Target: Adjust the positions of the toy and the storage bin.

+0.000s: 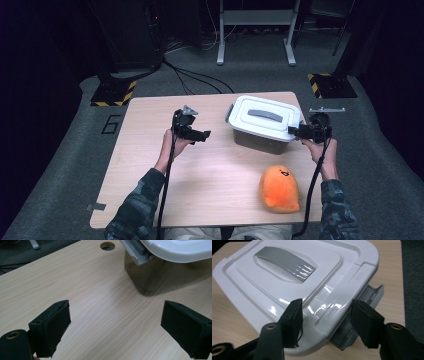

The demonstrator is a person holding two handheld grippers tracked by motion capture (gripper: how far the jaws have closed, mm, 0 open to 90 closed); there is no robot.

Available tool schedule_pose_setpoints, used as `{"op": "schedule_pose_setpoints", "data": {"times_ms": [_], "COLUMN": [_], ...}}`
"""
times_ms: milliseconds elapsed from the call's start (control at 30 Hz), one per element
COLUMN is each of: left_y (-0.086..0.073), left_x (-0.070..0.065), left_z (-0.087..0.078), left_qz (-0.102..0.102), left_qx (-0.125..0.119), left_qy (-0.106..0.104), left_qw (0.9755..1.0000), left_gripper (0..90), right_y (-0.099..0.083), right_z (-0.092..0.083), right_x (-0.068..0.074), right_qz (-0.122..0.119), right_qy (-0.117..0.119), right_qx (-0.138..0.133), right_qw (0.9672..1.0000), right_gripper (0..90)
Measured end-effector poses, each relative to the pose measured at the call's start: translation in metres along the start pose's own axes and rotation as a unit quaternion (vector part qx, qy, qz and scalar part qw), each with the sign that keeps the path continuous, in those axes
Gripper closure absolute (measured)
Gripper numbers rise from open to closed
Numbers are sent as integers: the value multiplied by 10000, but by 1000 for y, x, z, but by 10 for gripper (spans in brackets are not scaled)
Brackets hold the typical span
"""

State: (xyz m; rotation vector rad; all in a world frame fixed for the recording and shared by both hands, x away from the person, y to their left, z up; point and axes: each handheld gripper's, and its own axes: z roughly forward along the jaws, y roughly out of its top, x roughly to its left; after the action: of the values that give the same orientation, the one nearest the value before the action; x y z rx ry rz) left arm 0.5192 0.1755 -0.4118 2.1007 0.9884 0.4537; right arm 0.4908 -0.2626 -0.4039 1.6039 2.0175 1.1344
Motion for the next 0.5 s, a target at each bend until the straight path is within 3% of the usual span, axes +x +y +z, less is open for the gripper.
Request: {"op": "schedule_pose_setpoints", "data": {"times_ms": [500], "left_y": [2], "left_x": [-5], "left_z": [4], "left_qz": [39], "left_qx": [-7], "left_qy": [-64], "left_qw": [10000], "left_gripper": [86], "right_y": [1], "right_z": [4], "right_x": [6], "right_qz": [-149], "right_qy": [231], "right_qx": [42], "right_qw": [9996], "right_gripper": [538]}}
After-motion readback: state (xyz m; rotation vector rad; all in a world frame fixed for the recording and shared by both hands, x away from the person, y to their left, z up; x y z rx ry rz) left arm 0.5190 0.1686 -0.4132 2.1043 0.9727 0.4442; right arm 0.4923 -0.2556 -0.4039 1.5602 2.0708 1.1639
